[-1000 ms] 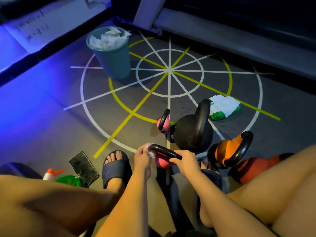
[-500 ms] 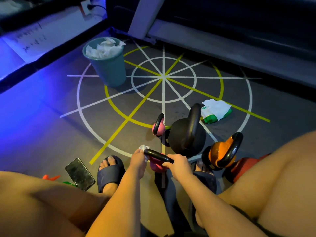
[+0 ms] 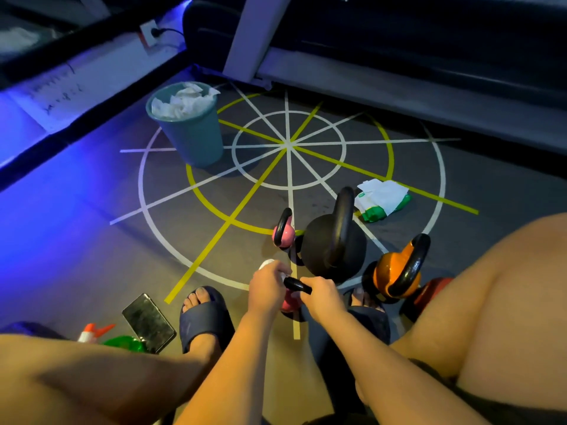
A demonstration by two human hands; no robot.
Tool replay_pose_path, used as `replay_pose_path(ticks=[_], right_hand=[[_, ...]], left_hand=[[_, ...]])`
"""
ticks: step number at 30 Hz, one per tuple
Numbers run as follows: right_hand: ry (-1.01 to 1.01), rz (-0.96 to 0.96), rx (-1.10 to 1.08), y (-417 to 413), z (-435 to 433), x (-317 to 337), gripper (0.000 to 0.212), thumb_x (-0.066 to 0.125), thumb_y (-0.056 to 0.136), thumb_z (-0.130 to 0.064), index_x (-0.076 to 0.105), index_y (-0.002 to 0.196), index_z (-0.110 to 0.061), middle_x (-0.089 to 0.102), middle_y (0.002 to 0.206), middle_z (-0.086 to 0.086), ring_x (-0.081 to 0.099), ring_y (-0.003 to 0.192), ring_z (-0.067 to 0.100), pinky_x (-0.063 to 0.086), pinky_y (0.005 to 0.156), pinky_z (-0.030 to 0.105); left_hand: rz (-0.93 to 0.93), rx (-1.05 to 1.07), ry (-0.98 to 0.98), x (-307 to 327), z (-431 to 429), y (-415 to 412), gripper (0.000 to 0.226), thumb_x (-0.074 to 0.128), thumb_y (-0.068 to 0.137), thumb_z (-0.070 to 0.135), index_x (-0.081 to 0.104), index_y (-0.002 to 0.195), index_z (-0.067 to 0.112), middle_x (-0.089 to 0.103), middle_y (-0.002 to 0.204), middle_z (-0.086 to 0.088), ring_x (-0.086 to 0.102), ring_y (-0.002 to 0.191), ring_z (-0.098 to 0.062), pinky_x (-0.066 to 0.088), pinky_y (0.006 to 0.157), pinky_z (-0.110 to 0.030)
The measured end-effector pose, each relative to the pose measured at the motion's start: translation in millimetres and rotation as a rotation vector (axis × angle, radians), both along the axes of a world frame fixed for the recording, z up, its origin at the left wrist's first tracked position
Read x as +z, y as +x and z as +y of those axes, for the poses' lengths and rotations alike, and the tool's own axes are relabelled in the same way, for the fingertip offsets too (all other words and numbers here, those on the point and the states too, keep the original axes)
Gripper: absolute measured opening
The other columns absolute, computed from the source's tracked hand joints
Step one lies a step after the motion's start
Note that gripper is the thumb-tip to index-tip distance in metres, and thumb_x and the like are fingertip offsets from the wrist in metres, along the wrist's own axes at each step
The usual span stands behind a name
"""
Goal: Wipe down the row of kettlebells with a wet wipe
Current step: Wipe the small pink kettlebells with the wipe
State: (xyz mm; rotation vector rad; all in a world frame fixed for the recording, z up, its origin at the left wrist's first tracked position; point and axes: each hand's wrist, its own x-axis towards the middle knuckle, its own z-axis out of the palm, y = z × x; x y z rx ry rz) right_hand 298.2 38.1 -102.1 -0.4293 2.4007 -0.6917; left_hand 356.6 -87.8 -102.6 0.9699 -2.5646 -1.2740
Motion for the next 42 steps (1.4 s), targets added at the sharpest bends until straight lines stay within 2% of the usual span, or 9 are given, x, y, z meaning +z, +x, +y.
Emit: replay_pose_path(ticks=[6,11,16,23,27,30,32,37,42], right_hand=[[0.121,0.156,0.098,1.4,7.4,-4.1,0.034,0.053,0.097,-0.019,0.057,0.13,-0.028,0.062,0.122,0.004,0.055,0.12,0.03,0.047,0.093,0.039],[-0.133,0.003,-0.087,17.8,9.9,-12.0,0.056,0.056,0.097,-0.032,0.038,0.149,-0.036,0.054,0.142,0.002,0.053,0.13,0.027,0.047,0.102,0.042],[-0.239,0.122,0.007,16.0,2.6,-10.9,0.06,0.065,0.092,-0.03,0.043,0.147,-0.036,0.055,0.142,0.001,0.051,0.131,0.025,0.045,0.103,0.037],[-0.159,0.45,0.227,27.7,-9.7,-11.5,0.039,0.061,0.094,-0.021,0.061,0.132,-0.025,0.063,0.132,-0.003,0.053,0.128,0.018,0.023,0.121,0.038],[-0.212,0.602,0.19,18.8,-1.3,-27.3,0.025,0.071,0.079,-0.007,0.072,0.103,-0.013,0.069,0.101,0.002,0.066,0.099,0.02,0.037,0.112,0.038],[-0.211,0.68,0.164,22.1,20.3,-39.1,0.027,0.072,0.08,-0.007,0.071,0.107,-0.008,0.069,0.105,0.006,0.067,0.101,0.025,0.051,0.098,0.037],[-0.197,0.666,0.116,26.7,29.0,-43.1,0.032,0.079,0.077,-0.005,0.072,0.108,-0.007,0.071,0.107,0.008,0.069,0.102,0.026,0.055,0.091,0.037],[-0.112,0.493,0.251,21.6,0.1,-41.9,0.058,0.072,0.087,-0.016,0.052,0.141,-0.014,0.051,0.147,0.007,0.043,0.14,0.02,0.039,0.113,0.031],[-0.194,0.361,0.307,13.5,-28.5,-36.8,0.044,0.062,0.096,-0.015,0.056,0.14,-0.018,0.04,0.156,0.007,0.03,0.148,0.021,0.038,0.115,0.039]], left_hand=[[-0.113,-0.143,-0.086,10.0,25.9,9.9,0.039,0.059,0.088,0.014,0.056,0.123,0.03,0.063,0.113,0.002,0.064,0.098,-0.024,0.047,0.077,-0.033],[0.083,-0.058,0.039,8.7,38.4,8.5,0.047,0.054,0.098,0.014,0.048,0.143,0.027,0.065,0.126,0.009,0.063,0.114,-0.015,0.043,0.082,-0.022],[0.151,0.344,0.347,9.3,16.2,7.3,0.027,0.057,0.097,0.022,0.059,0.124,0.028,0.066,0.124,0.004,0.065,0.111,-0.018,0.051,0.096,-0.036],[0.281,0.567,0.588,11.3,-9.1,3.2,0.028,0.039,0.1,0.002,0.057,0.117,0.014,0.065,0.111,-0.006,0.075,0.089,-0.027,0.06,0.081,-0.046],[0.074,0.22,0.133,12.3,-21.0,5.3,0.04,0.048,0.092,-0.001,0.066,0.121,0.018,0.07,0.111,-0.001,0.067,0.09,-0.009,0.047,0.078,-0.022],[-0.178,-0.127,0.1,5.6,-16.0,1.2,0.053,0.049,0.09,-0.003,0.062,0.136,0.018,0.046,0.155,-0.004,0.039,0.145,-0.018,0.032,0.113,-0.028],[-0.246,-0.218,0.041,0.8,-11.1,1.4,0.055,0.05,0.09,-0.003,0.059,0.14,0.017,0.037,0.161,-0.004,0.017,0.155,-0.019,0.018,0.12,-0.03],[-0.216,-0.23,-0.03,-6.0,-15.0,5.1,0.047,0.053,0.091,-0.003,0.062,0.135,0.011,0.048,0.153,-0.011,0.027,0.151,-0.025,0.025,0.116,-0.028],[-0.219,-0.204,-0.059,-3.4,-23.0,16.9,0.019,0.058,0.095,0.011,0.069,0.11,0.014,0.069,0.112,-0.006,0.061,0.102,-0.019,0.035,0.075,-0.025]])
